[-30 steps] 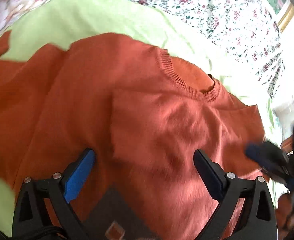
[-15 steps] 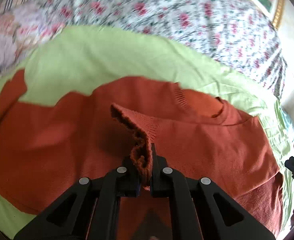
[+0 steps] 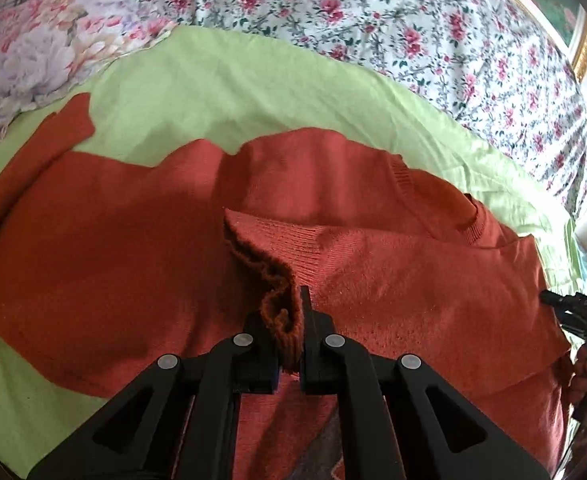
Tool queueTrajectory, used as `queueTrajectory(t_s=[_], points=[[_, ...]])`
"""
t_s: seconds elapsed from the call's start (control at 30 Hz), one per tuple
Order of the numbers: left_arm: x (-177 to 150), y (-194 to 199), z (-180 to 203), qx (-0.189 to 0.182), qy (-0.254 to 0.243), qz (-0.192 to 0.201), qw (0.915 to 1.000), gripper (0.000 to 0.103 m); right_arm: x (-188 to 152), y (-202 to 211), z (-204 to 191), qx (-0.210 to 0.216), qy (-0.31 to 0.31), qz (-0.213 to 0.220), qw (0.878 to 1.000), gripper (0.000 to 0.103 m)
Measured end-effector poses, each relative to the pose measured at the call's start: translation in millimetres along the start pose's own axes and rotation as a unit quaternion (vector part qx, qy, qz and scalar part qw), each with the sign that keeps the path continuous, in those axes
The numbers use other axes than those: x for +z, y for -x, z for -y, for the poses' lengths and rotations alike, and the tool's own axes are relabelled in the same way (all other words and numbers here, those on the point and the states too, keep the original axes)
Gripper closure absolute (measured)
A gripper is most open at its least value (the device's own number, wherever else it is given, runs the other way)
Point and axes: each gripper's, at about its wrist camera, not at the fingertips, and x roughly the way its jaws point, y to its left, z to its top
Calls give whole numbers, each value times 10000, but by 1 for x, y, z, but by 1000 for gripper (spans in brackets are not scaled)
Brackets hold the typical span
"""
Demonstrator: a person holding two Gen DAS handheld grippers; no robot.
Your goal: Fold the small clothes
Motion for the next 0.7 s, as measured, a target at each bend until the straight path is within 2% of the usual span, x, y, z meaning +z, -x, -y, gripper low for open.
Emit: queueTrajectory(t_s=[0.13, 0.17, 0.2, 0.27, 0.37, 0.47, 0.53, 0.6, 0.67, 0.7], points=[[0, -3, 8, 92, -158, -42, 9998, 99, -1, -8, -4, 61, 200, 37, 9998, 60], [1, -2, 12, 92, -187, -34, 9998, 99, -1, -8, -5, 70, 270, 41, 9996, 84], [1, -1, 15, 66, -214, -20, 9997, 99, -2, -8, -4, 109, 335, 39, 9994, 91], [3, 3, 25, -143, -311, 11, 9994, 99, -1, 4, 1, 221, 254, 186, 9993, 92], [1, -3, 44, -75, -616, -4, 9981, 98, 3, 28, 6, 118, 203, 607, 9979, 92], [-4, -18, 48, 68, -753, -147, 9970, 98, 2, 17, 9, -228, 322, 521, 9979, 92], [-5, -25, 41, 7, -679, -309, 9972, 98, -1, 5, 11, -429, 372, 432, 9975, 92], [-5, -21, 37, -41, -674, -308, 9972, 96, -3, 6, 12, -484, 324, 440, 9973, 90], [-6, -19, 36, -6, -708, -289, 9971, 94, -7, 21, 5, -904, 296, 624, 9935, 84], [-6, -20, 36, 5, -698, -297, 9971, 94, -11, 33, -2, -975, 294, 816, 9914, 83]])
